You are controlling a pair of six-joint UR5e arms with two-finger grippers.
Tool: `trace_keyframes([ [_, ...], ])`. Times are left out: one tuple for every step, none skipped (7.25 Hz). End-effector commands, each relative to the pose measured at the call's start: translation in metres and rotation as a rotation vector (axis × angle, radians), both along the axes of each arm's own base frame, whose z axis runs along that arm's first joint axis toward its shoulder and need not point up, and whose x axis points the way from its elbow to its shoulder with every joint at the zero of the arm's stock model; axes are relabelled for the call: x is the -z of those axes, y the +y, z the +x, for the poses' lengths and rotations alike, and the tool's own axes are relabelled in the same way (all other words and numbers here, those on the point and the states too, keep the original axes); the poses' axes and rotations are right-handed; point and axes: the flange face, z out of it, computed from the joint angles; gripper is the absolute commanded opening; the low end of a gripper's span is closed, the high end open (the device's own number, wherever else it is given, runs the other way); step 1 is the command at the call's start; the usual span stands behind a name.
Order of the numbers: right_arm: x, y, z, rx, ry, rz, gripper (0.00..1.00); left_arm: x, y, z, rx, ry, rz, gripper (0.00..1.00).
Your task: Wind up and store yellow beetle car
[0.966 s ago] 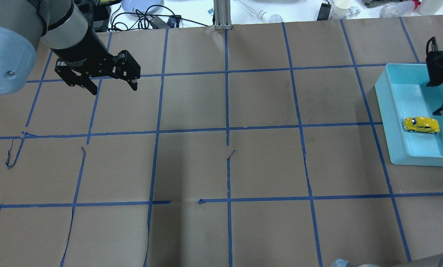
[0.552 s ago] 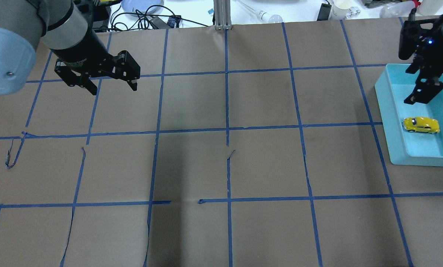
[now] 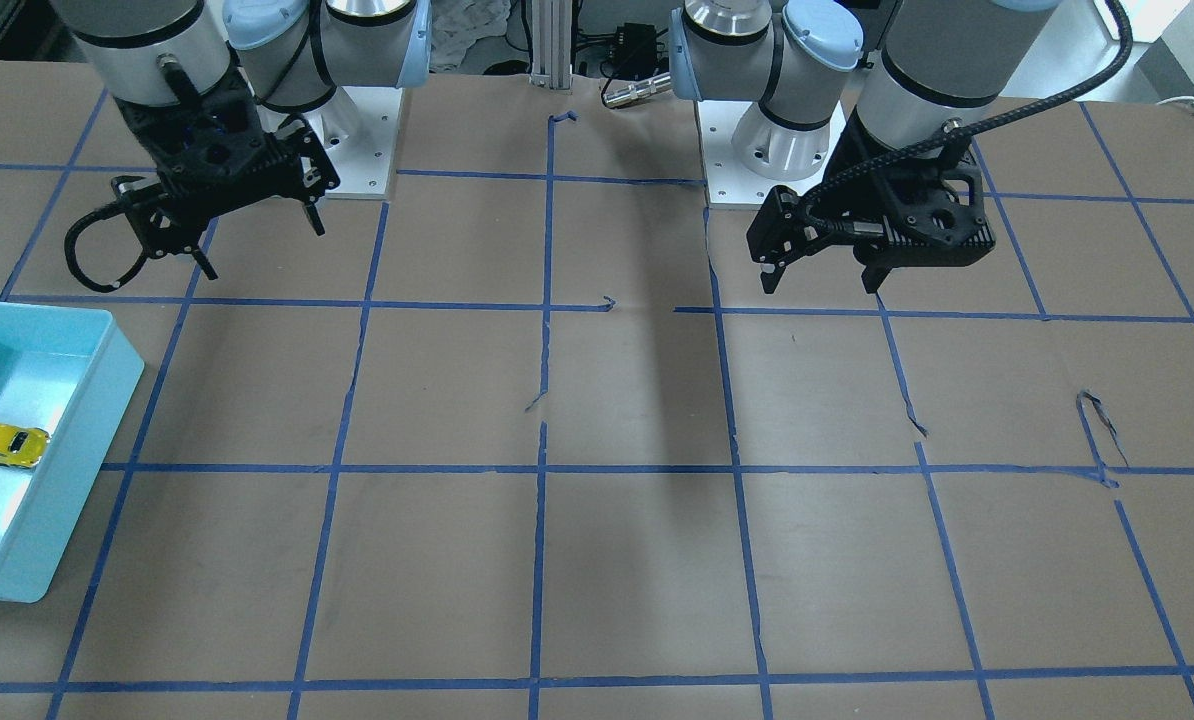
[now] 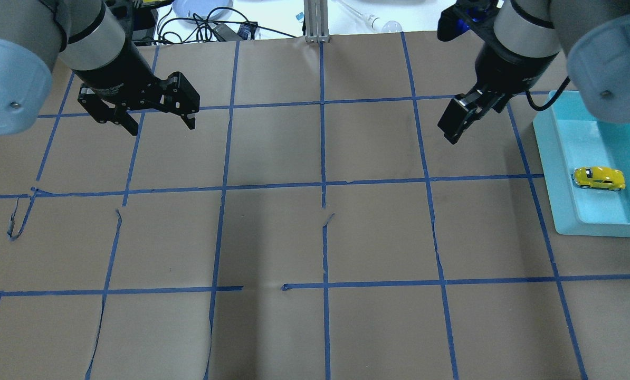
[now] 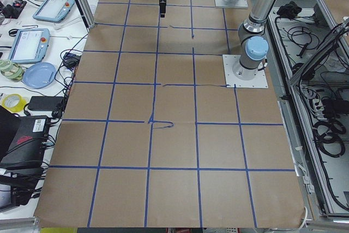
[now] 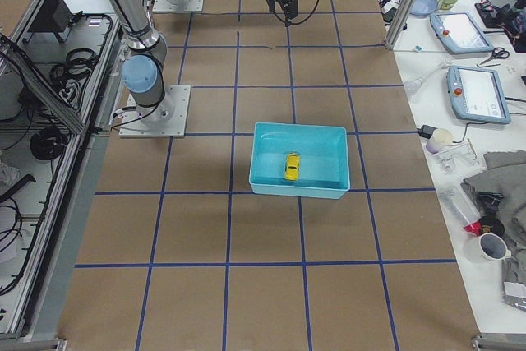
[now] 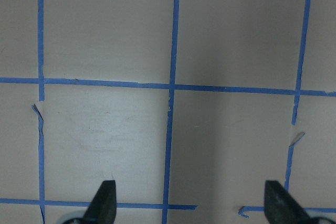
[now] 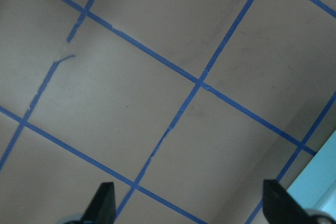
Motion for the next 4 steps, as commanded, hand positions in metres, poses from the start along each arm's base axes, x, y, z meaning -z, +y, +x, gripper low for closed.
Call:
trace_keyframes([
  [-0.015, -0.004, 0.015, 0.292, -0.012, 0.018, 1.0, 0.001, -0.001, 0.0, 0.0, -0.001, 0.0, 1.0],
  [-0.02, -0.01, 0.013, 0.338, -0.034, 0.018, 1.0, 0.001, -0.001, 0.0, 0.0, -0.004, 0.002, 1.0],
  [-0.029, -0.013, 0.011, 0.351, -0.039, 0.005, 1.0, 0.002, -0.002, 0.002, 0.002, -0.027, 0.002, 1.0],
  [-0.032, -0.011, 0.01, 0.43, -0.035, 0.03, 1.0, 0.003, -0.001, -0.001, 0.005, -0.029, 0.004, 1.0],
])
